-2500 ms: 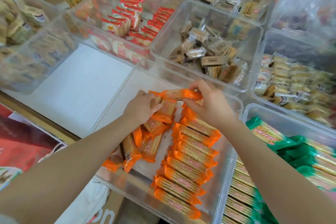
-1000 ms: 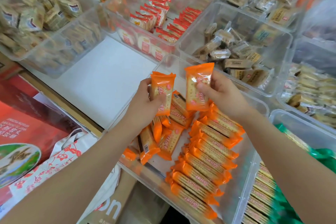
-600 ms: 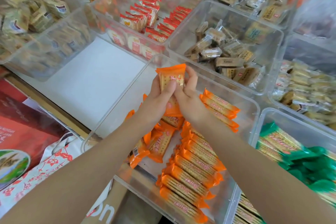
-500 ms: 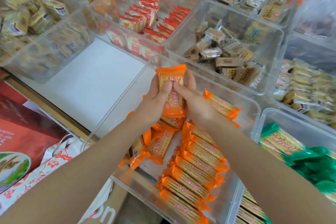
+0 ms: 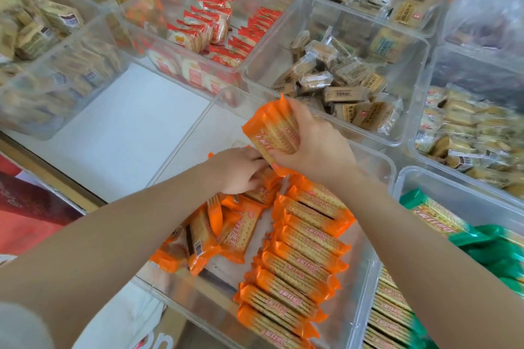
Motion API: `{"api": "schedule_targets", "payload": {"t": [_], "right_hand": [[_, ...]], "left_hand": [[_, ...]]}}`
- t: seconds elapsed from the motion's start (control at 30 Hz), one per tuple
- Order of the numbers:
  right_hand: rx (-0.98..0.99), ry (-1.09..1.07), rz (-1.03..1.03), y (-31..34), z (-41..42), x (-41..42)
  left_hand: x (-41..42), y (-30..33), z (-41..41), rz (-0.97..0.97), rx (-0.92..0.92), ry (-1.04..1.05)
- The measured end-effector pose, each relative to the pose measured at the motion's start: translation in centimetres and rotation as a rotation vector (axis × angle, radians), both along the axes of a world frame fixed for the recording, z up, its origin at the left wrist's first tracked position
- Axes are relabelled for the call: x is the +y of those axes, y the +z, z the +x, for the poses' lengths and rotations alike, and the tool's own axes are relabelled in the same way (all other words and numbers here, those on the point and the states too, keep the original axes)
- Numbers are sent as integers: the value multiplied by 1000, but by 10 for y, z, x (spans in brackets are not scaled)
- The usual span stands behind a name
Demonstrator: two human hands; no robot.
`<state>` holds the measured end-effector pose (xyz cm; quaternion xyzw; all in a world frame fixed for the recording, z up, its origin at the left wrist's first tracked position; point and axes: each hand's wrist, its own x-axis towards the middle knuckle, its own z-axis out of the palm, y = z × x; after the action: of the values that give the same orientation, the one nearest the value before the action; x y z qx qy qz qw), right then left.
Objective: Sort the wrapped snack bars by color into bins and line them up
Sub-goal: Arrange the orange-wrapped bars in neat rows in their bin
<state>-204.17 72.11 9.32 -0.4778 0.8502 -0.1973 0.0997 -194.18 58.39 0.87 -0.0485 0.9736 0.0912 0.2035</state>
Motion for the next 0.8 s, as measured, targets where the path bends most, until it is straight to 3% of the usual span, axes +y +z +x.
{"api": "schedule_targets", "payload": {"t": [0.13, 0.33, 0.43, 0.63, 0.8], "right_hand": [[-51, -53, 0, -9, 6, -2], [57, -24, 46, -13, 12, -8], [172, 61, 158, -19, 20, -21], [283, 139, 444, -62, 31, -53], [168, 124, 544, -67, 22, -56]], "left_hand": [[0, -9, -7, -110, 8, -126], [-11, 8, 21, -64, -205, -66], [-15, 17, 41, 15, -171, -57], [-15, 19, 52, -31, -10, -18], [-17, 18, 40, 44, 23, 125]]}}
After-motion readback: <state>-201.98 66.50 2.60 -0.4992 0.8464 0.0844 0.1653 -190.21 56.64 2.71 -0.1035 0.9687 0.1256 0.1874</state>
